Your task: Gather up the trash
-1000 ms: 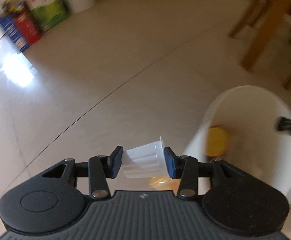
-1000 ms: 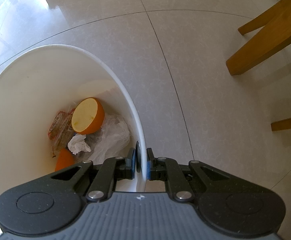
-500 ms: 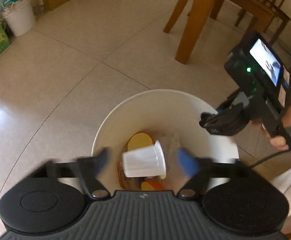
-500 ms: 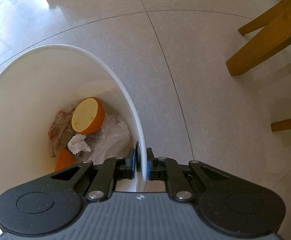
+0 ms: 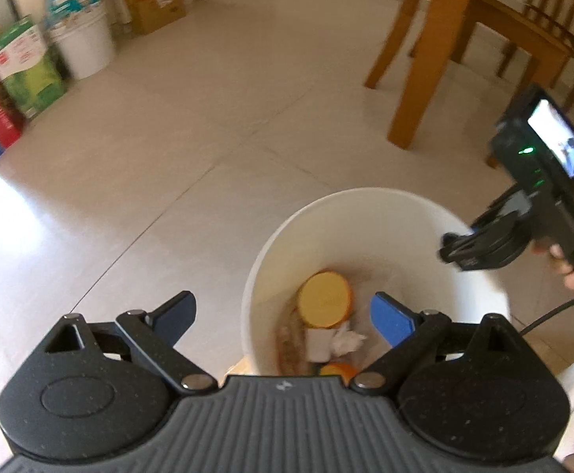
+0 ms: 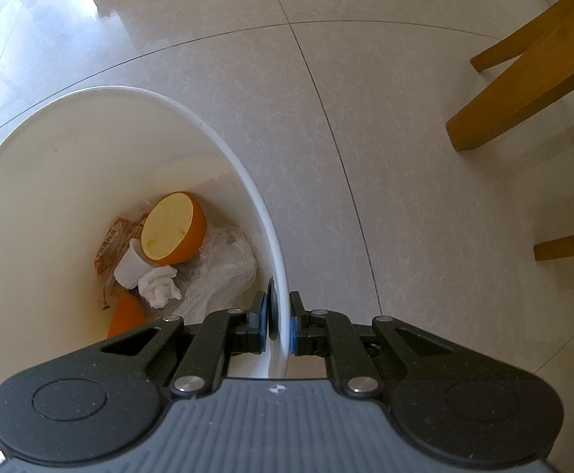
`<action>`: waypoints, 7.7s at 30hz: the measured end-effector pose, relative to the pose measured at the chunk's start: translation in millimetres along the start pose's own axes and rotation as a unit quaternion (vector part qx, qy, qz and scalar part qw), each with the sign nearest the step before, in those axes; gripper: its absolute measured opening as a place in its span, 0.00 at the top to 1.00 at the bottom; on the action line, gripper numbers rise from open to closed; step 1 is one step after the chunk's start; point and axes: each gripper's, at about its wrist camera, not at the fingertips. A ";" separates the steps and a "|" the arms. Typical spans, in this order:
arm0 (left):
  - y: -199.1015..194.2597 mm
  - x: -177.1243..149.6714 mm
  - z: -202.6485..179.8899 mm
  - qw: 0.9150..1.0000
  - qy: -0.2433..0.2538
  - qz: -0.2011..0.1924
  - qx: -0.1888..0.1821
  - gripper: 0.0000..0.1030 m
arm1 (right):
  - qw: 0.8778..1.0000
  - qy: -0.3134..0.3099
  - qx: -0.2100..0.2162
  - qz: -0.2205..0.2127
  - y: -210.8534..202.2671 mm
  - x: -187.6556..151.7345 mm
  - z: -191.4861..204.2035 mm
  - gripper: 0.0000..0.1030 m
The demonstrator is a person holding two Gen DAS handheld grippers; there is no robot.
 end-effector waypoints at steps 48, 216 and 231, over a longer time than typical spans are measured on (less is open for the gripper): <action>182.3 -202.0 95.8 0.960 -0.263 0.065 0.067 0.07 | 1.000 0.001 -0.007 0.001 0.9 -0.5 3.9 0.87; -107.0 -90.4 -44.1 0.961 -0.232 0.053 0.141 0.03 | 0.994 0.060 0.011 -0.086 -141.9 -121.7 75.4 0.00; -107.5 -88.9 -46.1 0.959 -0.237 0.056 0.143 0.03 | 0.994 0.064 0.019 -0.085 -142.8 -121.4 76.1 0.00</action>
Point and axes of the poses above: each gripper's, at about its wrist camera, not at the fingertips, and y roughly the way its jaws point, z to its left, x to its top, and after that the axes turned 14 degrees about -y, right-handed
